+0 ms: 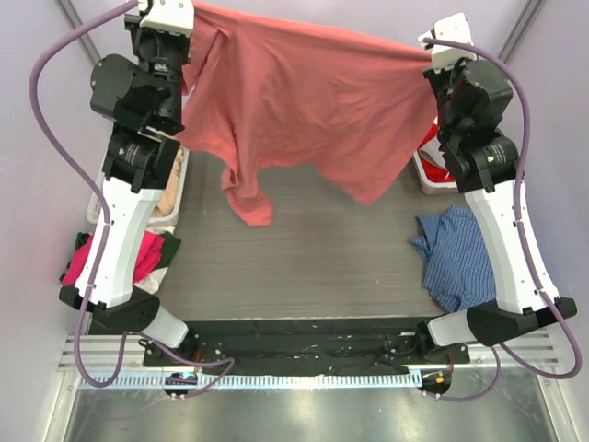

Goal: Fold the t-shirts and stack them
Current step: Flatten the tshirt out

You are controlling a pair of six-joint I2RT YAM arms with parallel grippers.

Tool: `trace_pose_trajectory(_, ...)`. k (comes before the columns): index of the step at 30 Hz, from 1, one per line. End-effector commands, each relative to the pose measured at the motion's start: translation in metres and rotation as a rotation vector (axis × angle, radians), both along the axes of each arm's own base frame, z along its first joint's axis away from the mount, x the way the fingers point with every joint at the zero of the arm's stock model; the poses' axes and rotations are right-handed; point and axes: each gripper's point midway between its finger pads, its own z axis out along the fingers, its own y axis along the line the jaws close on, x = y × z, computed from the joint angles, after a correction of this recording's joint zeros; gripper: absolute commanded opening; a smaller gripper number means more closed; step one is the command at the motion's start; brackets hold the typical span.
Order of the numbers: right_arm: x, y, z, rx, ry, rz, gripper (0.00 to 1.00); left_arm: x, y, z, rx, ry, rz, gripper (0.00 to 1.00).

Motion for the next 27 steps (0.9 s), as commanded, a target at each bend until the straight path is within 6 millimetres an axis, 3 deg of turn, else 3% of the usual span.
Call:
trace_pose_trajectory(1,-0.020,-0.024,-0.006,0.032,0.033,-0.092,0.01,-0.048,0.046,0.040,-0.059,-0.119,0.106,0.00)
trace_pose_trajectory(2,-0.022,-0.022,-0.005,0.039,0.033,-0.080,0.01,-0.066,0.053,0.046,-0.065,-0.134,0.098,0.00)
trace_pose_trajectory(10,-0.045,-0.028,0.014,0.028,0.039,-0.070,0.01,-0.075,0.054,-0.002,0.061,0.004,0.097,0.00)
trace_pose_trajectory(13,-0.039,-0.029,0.014,-0.004,0.048,-0.088,0.01,-0.060,0.052,-0.013,0.123,0.010,0.148,0.00)
trace_pose_trajectory(15,-0.025,-0.029,0.010,-0.032,0.058,-0.112,0.01,-0.045,0.048,-0.020,0.149,0.016,0.165,0.00)
trace_pose_trajectory(16,-0.021,-0.029,0.011,-0.038,0.054,-0.119,0.01,-0.026,0.041,-0.025,0.158,0.021,0.171,0.00)
trace_pose_trajectory(18,0.000,-0.026,0.007,-0.048,0.057,-0.134,0.01,-0.008,0.045,-0.021,0.142,0.006,0.201,0.00)
trace_pose_trajectory(19,0.003,-0.028,0.015,-0.039,0.034,-0.151,0.01,0.021,0.040,-0.033,0.145,0.038,0.212,0.00)
trace_pose_trajectory(20,0.009,-0.029,0.020,-0.033,0.013,-0.161,0.01,0.024,0.047,-0.017,0.089,0.001,0.224,0.00)
trace_pose_trajectory(24,0.034,-0.034,0.050,-0.018,-0.082,-0.218,0.01,0.064,0.072,0.003,-0.001,-0.050,0.304,0.00)
trace_pose_trajectory(27,0.033,-0.034,0.080,0.002,-0.174,-0.225,0.01,0.071,0.077,0.024,-0.013,-0.132,0.327,0.00)
